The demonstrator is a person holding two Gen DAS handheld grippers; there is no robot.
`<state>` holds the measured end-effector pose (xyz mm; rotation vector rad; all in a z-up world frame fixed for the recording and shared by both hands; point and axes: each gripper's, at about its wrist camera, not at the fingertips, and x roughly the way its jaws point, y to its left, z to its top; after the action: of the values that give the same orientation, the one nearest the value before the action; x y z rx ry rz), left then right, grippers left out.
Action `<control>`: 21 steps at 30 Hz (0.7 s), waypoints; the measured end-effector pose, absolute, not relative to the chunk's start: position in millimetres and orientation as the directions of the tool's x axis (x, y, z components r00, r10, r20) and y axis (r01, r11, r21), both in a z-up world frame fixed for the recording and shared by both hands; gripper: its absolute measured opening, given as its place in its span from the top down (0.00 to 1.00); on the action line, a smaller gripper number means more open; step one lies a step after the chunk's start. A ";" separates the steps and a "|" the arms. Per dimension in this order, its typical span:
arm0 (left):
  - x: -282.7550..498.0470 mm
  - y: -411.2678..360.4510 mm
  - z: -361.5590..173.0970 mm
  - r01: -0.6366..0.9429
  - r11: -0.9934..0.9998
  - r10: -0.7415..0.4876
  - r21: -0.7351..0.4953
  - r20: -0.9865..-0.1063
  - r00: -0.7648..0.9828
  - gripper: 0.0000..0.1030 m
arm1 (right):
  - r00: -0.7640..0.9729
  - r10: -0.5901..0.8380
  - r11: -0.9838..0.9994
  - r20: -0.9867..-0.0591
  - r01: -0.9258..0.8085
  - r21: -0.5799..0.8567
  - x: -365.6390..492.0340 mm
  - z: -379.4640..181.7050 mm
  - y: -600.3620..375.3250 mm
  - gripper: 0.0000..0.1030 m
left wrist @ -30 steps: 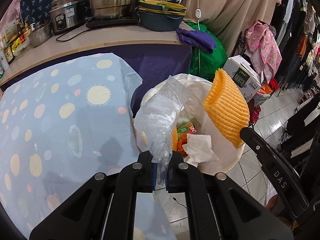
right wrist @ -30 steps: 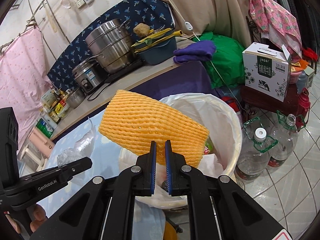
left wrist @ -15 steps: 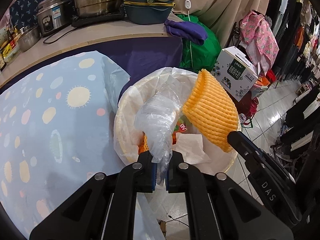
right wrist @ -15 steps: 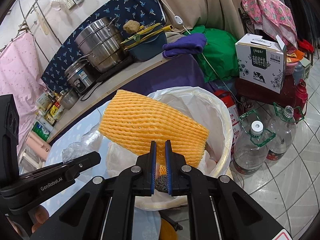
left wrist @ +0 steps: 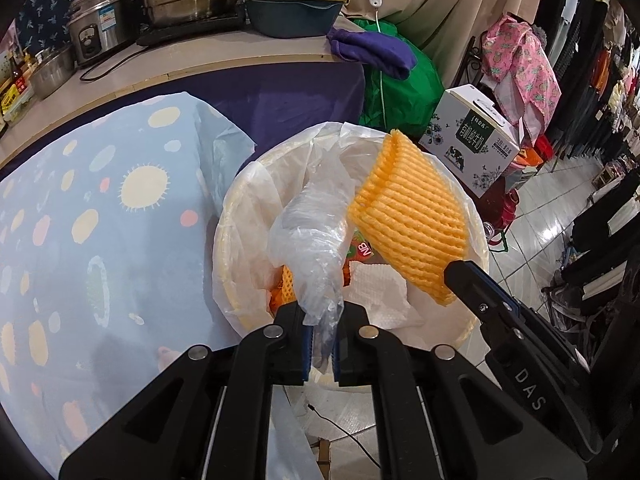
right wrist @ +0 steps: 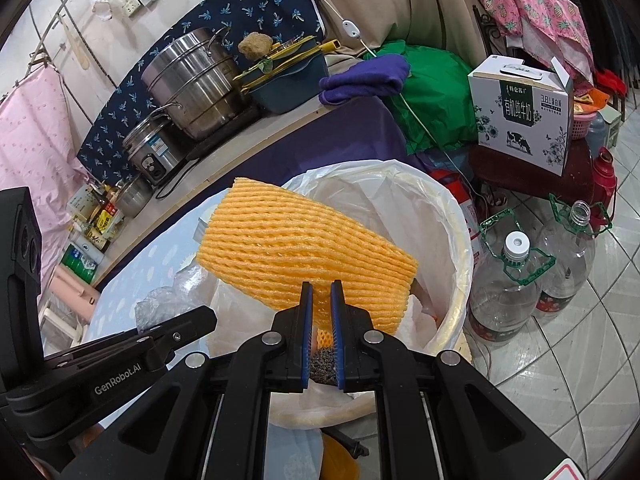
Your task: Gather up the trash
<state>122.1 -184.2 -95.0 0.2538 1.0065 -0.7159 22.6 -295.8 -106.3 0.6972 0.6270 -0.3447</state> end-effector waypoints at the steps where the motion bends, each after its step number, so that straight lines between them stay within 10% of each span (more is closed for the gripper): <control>1: 122.1 -184.8 -95.1 0.652 0.748 -0.428 -0.122 -0.840 0.333 0.93 | 0.765 -0.089 0.722 -0.638 0.491 0.488 22.5 -106.5 -295.7 0.90; 4: 122.7 -185.9 -96.4 0.649 0.751 -0.423 -0.123 -0.844 0.330 0.91 | 0.766 -0.086 0.722 -0.637 0.489 0.489 23.6 -106.7 -295.9 0.88; 14: 122.9 -179.9 -89.2 0.619 0.779 -0.420 -0.101 -0.817 0.395 0.39 | 0.763 -0.109 0.717 -0.637 0.504 0.481 25.6 -102.2 -293.8 0.81; 21: 127.3 -173.9 -87.2 0.601 0.793 -0.414 -0.104 -0.815 0.405 0.37 | 0.759 -0.132 0.718 -0.637 0.516 0.467 23.1 -96.7 -292.0 0.73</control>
<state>127.3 -173.9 -87.2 0.2192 0.9581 -0.6467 23.1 -291.9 -96.7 0.6825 0.6125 -0.3843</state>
